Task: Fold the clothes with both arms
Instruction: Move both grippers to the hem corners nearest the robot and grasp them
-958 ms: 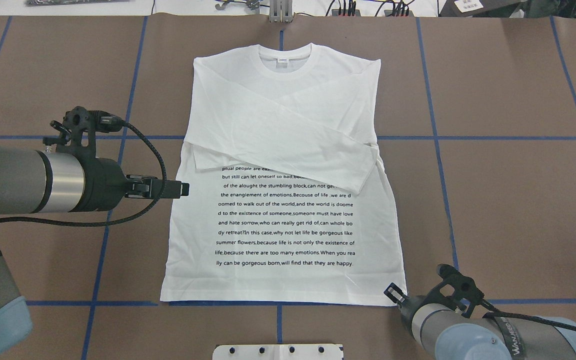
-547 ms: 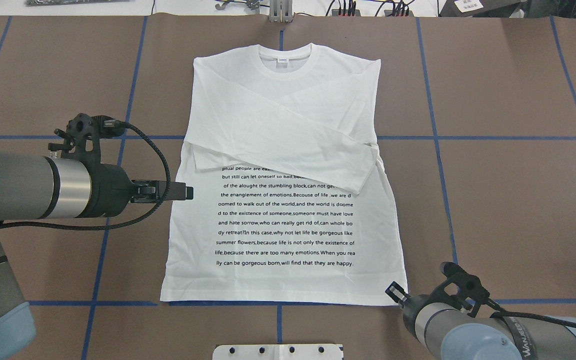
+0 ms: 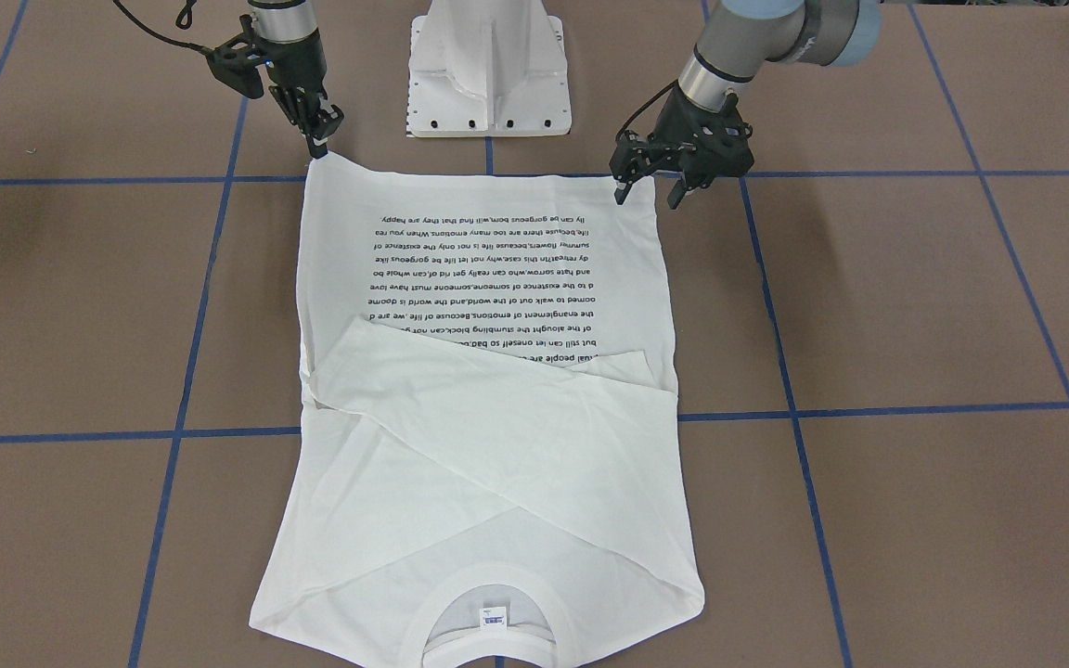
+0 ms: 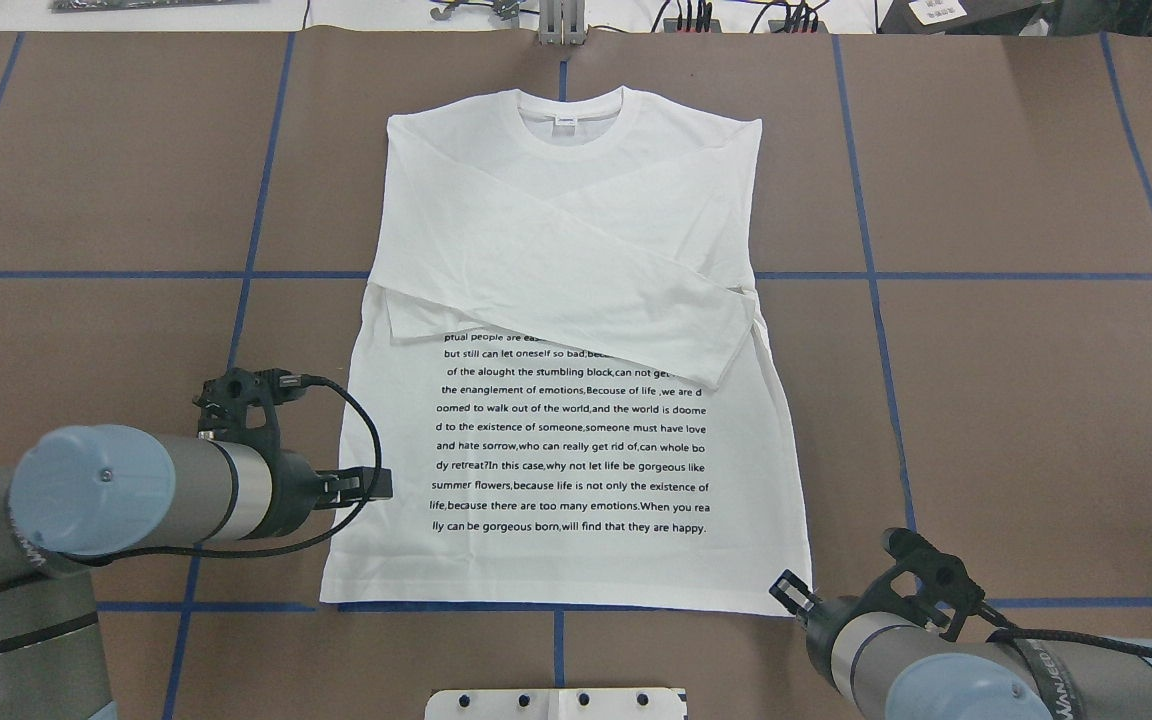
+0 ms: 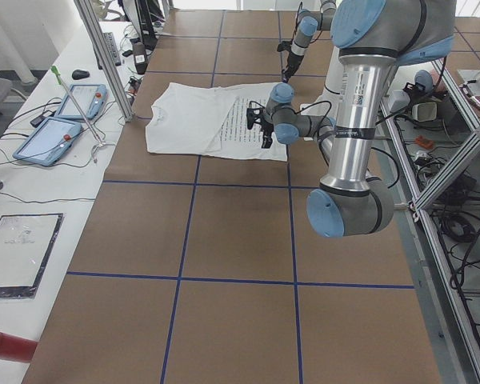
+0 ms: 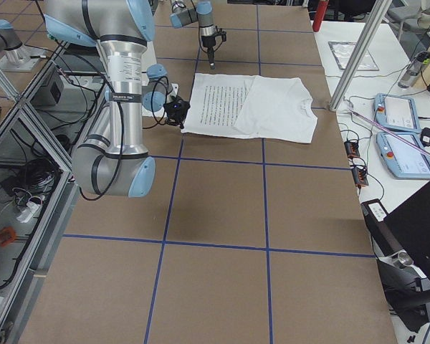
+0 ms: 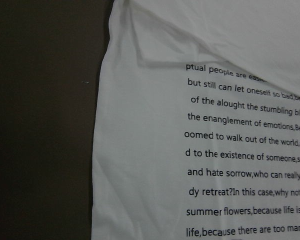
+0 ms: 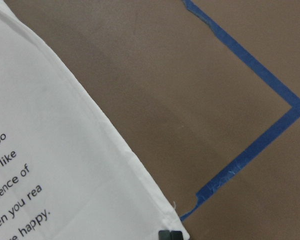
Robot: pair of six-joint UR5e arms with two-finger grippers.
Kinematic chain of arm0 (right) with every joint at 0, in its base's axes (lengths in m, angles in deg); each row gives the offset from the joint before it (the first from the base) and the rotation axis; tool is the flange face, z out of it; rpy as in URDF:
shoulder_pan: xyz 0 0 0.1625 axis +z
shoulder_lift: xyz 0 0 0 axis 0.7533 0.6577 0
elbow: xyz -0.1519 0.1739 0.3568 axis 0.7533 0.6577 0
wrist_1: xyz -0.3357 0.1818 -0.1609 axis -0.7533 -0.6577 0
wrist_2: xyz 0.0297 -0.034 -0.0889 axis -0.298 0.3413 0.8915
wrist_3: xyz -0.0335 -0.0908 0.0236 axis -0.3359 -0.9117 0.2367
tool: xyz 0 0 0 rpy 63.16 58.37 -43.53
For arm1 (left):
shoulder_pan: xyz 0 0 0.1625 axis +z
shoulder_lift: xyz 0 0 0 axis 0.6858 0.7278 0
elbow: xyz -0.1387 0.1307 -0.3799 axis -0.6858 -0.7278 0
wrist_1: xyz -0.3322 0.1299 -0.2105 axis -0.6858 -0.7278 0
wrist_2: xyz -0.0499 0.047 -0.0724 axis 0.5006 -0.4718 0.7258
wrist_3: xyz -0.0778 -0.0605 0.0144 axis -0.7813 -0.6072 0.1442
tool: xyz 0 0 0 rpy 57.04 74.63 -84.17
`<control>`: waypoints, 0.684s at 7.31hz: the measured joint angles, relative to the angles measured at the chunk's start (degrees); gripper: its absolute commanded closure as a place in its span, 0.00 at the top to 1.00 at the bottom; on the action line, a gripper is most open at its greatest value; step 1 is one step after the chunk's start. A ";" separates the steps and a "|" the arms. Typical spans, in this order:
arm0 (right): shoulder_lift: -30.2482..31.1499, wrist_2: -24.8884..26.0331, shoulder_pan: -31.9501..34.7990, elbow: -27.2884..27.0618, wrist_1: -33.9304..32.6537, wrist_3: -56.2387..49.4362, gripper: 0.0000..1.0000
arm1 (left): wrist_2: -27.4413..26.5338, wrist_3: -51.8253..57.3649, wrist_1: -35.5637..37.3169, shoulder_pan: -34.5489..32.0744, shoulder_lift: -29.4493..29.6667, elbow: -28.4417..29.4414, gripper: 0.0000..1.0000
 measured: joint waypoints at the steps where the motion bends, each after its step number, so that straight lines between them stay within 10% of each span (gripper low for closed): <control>1: -0.12 -0.01 -0.18 -0.01 0.01 -0.02 0.00 | -0.38 -1.88 0.23 1.58 0.28 1.02 0.83; 5: -0.25 -0.02 -0.44 -0.10 0.03 -0.11 0.00 | -0.50 -8.39 5.51 3.83 -1.33 0.77 0.83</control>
